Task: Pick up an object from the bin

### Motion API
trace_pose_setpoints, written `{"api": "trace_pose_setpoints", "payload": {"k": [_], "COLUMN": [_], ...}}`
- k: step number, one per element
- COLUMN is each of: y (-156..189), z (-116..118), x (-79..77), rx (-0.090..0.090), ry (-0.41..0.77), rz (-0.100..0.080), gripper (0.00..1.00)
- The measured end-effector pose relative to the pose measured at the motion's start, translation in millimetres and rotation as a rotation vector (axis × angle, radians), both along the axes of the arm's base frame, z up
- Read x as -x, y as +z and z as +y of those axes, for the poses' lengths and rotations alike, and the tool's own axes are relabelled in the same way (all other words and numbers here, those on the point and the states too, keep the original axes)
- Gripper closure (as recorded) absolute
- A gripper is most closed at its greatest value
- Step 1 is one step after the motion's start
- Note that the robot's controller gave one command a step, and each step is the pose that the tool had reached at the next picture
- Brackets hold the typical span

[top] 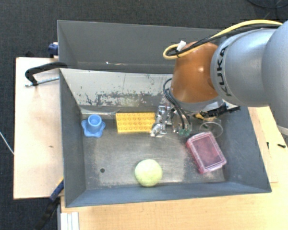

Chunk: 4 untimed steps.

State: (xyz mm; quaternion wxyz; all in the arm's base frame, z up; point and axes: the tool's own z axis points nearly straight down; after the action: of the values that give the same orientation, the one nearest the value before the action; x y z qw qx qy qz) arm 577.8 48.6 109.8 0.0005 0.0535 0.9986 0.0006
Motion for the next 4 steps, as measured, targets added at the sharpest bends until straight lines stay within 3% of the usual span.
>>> {"api": "trace_pose_setpoints", "payload": {"k": [2, 3, 4], "y": [105, 46, 47], "z": [-12, 49, 49], "x": [-3.1, -21.4, -21.5], "rx": [0.000, 0.000, -0.001], "ry": [0.039, 0.196, 0.194], "rz": [-0.002, 0.000, -0.002], "gripper": [1.00, 0.00, 0.00]}}
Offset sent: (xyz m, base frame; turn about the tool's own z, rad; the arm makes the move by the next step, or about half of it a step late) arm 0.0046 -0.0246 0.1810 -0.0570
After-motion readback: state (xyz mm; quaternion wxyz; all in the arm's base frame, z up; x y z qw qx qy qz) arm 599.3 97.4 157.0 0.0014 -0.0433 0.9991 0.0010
